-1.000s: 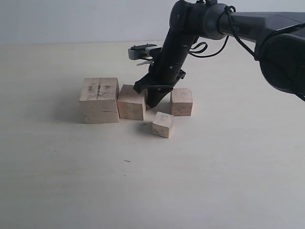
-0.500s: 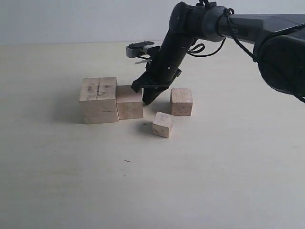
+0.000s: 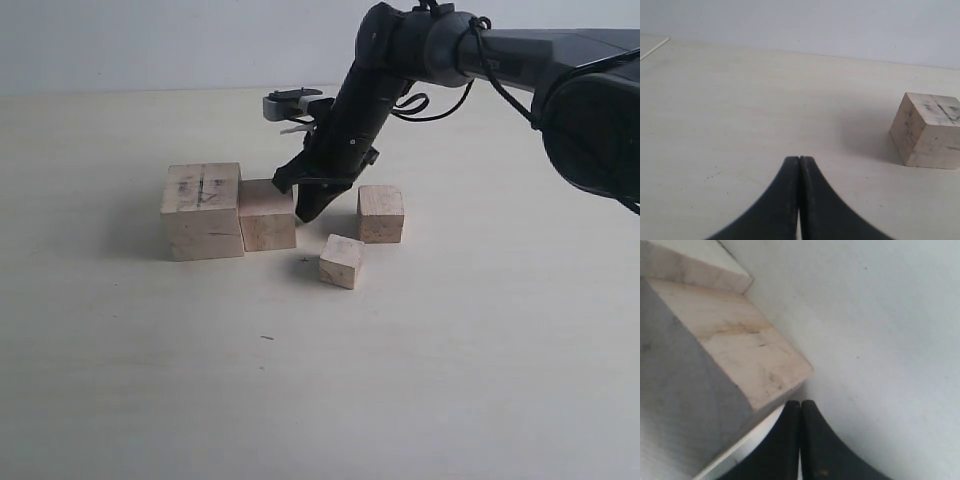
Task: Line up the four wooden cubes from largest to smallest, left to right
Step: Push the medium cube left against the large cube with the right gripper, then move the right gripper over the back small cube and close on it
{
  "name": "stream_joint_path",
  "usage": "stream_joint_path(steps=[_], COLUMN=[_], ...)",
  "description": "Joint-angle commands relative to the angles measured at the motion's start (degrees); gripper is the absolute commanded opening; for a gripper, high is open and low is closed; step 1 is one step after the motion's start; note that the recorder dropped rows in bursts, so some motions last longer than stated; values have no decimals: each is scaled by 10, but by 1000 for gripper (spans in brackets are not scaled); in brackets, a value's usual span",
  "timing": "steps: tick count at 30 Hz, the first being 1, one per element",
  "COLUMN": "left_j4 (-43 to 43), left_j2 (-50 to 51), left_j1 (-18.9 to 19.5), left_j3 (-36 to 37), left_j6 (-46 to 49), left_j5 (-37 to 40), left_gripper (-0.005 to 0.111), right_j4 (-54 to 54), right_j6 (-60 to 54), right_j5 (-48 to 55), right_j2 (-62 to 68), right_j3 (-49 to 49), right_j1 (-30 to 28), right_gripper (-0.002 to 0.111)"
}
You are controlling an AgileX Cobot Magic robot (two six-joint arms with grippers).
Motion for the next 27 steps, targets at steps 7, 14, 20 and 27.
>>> stream_joint_path(steps=[7,14,20,27], left_j4=[1,1,1,1], left_j2=[-3,-3,-3,-3], left_j1=[-3,-3,-3,-3], left_j3=[1,1,1,1], left_j6=[0,0,0,0], left_j5=[-6,-6,-6,-6], left_gripper=[0,0,0,0], right_j4=[-123,-138,-195,-197], right_j6=[115,214,305,344], right_j5=[7,-19,-24,-1], right_j2=[-90,-150,-190,-207], right_j3=[-2,57,120,162], right_j1=[-2,-2,1,12], right_gripper=[0,0,0,0])
